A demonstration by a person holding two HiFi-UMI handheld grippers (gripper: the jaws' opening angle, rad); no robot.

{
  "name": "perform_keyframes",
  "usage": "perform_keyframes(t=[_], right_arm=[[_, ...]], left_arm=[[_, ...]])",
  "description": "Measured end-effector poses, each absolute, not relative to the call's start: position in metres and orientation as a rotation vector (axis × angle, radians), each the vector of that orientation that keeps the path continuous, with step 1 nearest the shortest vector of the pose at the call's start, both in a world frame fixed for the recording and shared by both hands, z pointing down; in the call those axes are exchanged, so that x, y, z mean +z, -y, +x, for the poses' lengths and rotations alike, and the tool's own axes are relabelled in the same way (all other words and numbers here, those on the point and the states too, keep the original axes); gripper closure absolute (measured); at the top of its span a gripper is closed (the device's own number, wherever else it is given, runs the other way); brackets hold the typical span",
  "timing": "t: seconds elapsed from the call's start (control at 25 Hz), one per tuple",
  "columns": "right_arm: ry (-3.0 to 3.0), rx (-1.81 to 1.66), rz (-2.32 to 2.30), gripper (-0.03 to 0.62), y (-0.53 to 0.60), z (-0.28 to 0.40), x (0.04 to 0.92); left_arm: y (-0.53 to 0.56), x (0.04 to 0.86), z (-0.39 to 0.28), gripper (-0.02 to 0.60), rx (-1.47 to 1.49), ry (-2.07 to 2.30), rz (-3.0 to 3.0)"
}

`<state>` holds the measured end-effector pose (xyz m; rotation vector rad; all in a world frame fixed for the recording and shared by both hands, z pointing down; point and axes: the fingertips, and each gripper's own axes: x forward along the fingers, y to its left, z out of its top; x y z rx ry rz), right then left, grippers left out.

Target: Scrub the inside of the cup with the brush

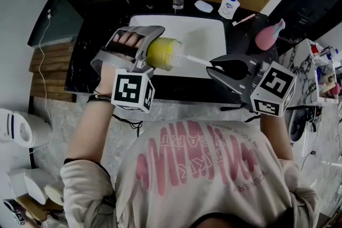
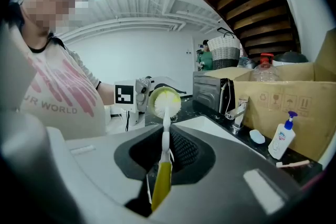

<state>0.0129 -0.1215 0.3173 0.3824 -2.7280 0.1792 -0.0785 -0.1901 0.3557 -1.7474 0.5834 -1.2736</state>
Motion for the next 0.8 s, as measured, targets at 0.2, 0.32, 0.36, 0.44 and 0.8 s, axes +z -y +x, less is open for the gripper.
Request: perform_keyframes(t=[0.2, 0.32, 0.36, 0.44, 0.8], right_arm=[[2.730, 0.201, 0.380, 0.546, 0.122, 0.011, 0.317], [2.731, 0.210, 0.374, 0.546, 0.121, 0.011, 0.317], [2.732, 0.214, 0.372, 0.546, 0.120, 0.011, 0.316], [2.734, 0.220, 0.368, 0.546, 0.120, 0.010, 0.316], [2.734, 0.224, 0.352, 0.546, 0.116, 0.010, 0.310]], left_arm=[[0.193, 0.352, -0.079, 0.204, -1.265, -0.600, -1.744], [0.194, 0.351, -0.079, 0.204, -1.261, -0.611, -1.745], [0.194, 0.350, -0.079, 0.204, -1.258, -0.614, -1.746], [0.195, 0.349, -0.078, 0.204, -1.253, -0.621, -1.750], [0.199, 0.344, -0.077, 0.204, -1.238, -0.656, -1.772]])
